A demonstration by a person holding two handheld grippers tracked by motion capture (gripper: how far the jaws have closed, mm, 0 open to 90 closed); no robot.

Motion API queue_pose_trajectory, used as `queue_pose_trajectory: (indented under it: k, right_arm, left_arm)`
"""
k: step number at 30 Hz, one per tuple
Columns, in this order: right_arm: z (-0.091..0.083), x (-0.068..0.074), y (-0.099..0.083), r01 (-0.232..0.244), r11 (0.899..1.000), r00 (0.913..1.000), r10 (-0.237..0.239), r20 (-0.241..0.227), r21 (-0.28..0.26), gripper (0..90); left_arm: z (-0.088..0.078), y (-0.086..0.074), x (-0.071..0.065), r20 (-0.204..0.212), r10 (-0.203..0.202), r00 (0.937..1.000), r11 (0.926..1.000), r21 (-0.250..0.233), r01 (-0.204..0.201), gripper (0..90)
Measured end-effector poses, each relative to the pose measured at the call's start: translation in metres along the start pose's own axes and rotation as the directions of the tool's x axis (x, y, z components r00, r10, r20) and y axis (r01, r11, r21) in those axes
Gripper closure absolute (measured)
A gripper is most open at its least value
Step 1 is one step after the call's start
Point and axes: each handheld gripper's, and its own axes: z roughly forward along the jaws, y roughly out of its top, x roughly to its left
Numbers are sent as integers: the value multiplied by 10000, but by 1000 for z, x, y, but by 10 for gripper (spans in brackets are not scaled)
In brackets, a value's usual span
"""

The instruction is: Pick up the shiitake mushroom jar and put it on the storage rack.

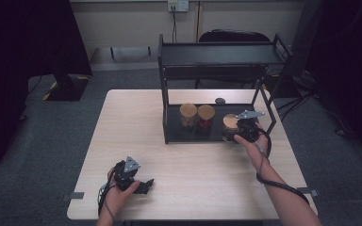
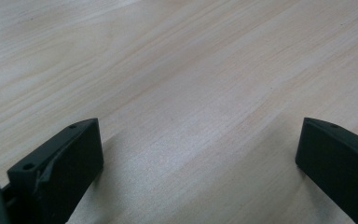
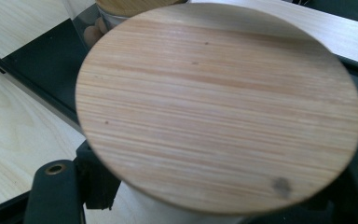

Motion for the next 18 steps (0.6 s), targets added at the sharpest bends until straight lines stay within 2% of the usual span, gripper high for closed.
queue_pose_trajectory:
  k: [18]
  right_arm:
    - [19, -6, 3, -53, 9998, 9998, 50, 171, 176, 255]
  left_arm:
    - [0, 0, 0, 7, 0, 10000, 10000, -4, 0, 3]
